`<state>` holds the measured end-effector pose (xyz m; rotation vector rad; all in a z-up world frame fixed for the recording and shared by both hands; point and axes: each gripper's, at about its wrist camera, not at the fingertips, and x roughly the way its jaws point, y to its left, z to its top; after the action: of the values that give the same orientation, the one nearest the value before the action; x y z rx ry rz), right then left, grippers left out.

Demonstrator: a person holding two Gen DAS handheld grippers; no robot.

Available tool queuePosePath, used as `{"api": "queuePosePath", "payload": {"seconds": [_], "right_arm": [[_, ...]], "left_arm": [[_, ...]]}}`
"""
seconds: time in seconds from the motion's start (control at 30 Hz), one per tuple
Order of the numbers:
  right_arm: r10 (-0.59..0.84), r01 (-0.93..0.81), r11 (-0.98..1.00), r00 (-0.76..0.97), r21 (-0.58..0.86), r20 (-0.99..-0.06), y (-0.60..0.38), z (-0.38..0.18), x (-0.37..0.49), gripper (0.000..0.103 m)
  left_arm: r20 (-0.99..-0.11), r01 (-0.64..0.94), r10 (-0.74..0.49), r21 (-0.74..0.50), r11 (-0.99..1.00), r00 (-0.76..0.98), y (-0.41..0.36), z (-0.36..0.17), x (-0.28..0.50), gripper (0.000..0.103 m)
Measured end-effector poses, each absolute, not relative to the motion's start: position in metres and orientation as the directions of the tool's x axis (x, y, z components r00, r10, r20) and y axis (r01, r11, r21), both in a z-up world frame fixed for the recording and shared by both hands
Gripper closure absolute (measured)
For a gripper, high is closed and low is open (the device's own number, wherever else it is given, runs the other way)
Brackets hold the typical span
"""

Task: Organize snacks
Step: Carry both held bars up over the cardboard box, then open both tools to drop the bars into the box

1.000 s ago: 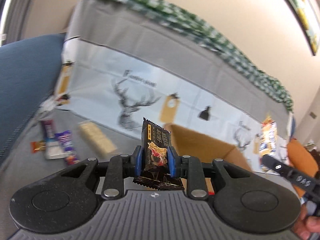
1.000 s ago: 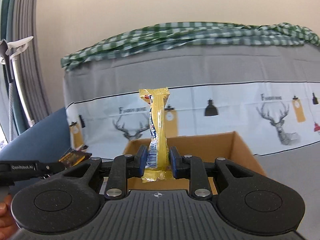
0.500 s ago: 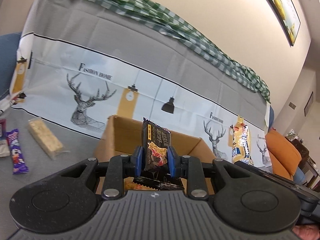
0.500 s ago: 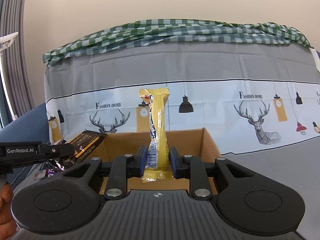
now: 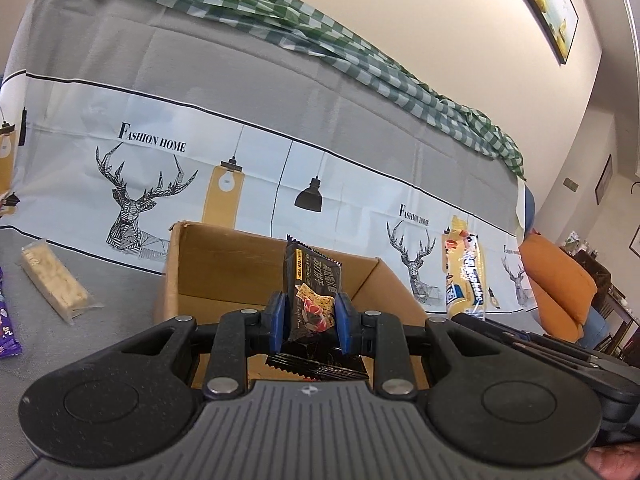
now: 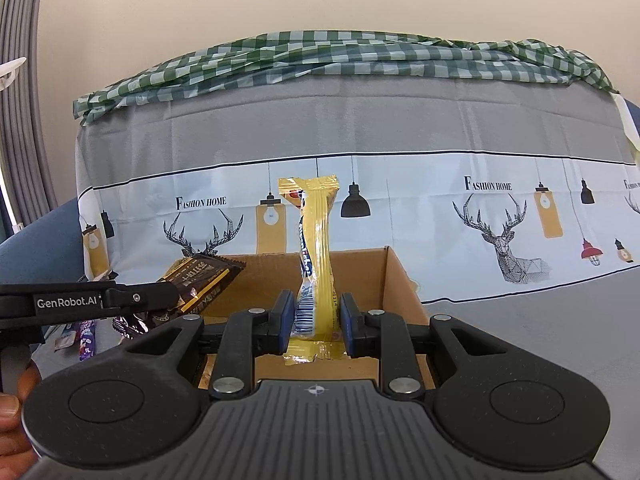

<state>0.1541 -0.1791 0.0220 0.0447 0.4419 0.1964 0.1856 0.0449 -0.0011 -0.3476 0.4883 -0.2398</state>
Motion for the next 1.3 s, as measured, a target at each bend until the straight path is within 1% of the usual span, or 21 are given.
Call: {"api": "queuePosePath", "payload": {"seconds": [0.83, 0.93, 0.97, 1.0, 1.03, 1.07, 1.13, 1.17, 1.2, 1.23, 1.3], "right_arm": [[0.206, -0.190, 0.979, 0.882, 0.079, -0.423, -0.1747, 0.0195, 0.1549, 0.077], [0.209, -0.192, 0.978, 0.879, 0.083, -0.428, -0.1746, 0.0182, 0.1555, 0.077], [0.210, -0.193, 0.978, 0.877, 0.084, -0.432, -0.1745, 0.0176, 0.1562, 0.077], [0.207, -0.189, 0.978, 0.877, 0.085, -0.434, -0.1744, 0.0172, 0.1568, 0.075], [0.203, -0.185, 0.979, 0.876, 0.083, -0.438, -0.1737, 0.0165, 0.1575, 0.070], [0.199, -0.181, 0.980, 0.875, 0.084, -0.441, -0.1738, 0.0159, 0.1582, 0.067], [0.191, -0.170, 0.982, 0.875, 0.087, -0.445, -0.1744, 0.0153, 0.1594, 0.059], [0.187, -0.164, 0.982, 0.875, 0.090, -0.446, -0.1751, 0.0152, 0.1599, 0.058], [0.185, -0.159, 0.983, 0.875, 0.095, -0.447, -0.1761, 0.0151, 0.1604, 0.054], [0.183, -0.154, 0.983, 0.875, 0.100, -0.448, -0.1770, 0.0149, 0.1608, 0.053], [0.180, -0.146, 0.983, 0.873, 0.109, -0.453, -0.1780, 0.0143, 0.1615, 0.052]], "left_arm": [[-0.394, 0.170, -0.328, -0.385, 0.907, 0.858, 0.0432, 0.0009, 0.1808, 0.074], [-0.387, 0.186, -0.348, -0.398, 0.898, 0.854, 0.0441, 0.0009, 0.1805, 0.074], [-0.383, 0.192, -0.358, -0.406, 0.893, 0.852, 0.0443, 0.0011, 0.1802, 0.072], [-0.384, 0.195, -0.362, -0.408, 0.892, 0.849, 0.0438, 0.0012, 0.1802, 0.062], [-0.385, 0.196, -0.361, -0.405, 0.893, 0.849, 0.0430, 0.0013, 0.1797, 0.055], [-0.384, 0.194, -0.356, -0.399, 0.896, 0.852, 0.0422, 0.0015, 0.1790, 0.048], [-0.386, 0.192, -0.350, -0.391, 0.900, 0.854, 0.0411, 0.0022, 0.1785, 0.044], [-0.387, 0.191, -0.349, -0.392, 0.900, 0.853, 0.0410, 0.0023, 0.1785, 0.041], [-0.390, 0.187, -0.347, -0.393, 0.900, 0.853, 0.0410, 0.0024, 0.1792, 0.036], [-0.392, 0.184, -0.345, -0.393, 0.901, 0.853, 0.0410, 0.0023, 0.1796, 0.034], [-0.396, 0.175, -0.336, -0.389, 0.904, 0.855, 0.0409, 0.0020, 0.1799, 0.027]]}}
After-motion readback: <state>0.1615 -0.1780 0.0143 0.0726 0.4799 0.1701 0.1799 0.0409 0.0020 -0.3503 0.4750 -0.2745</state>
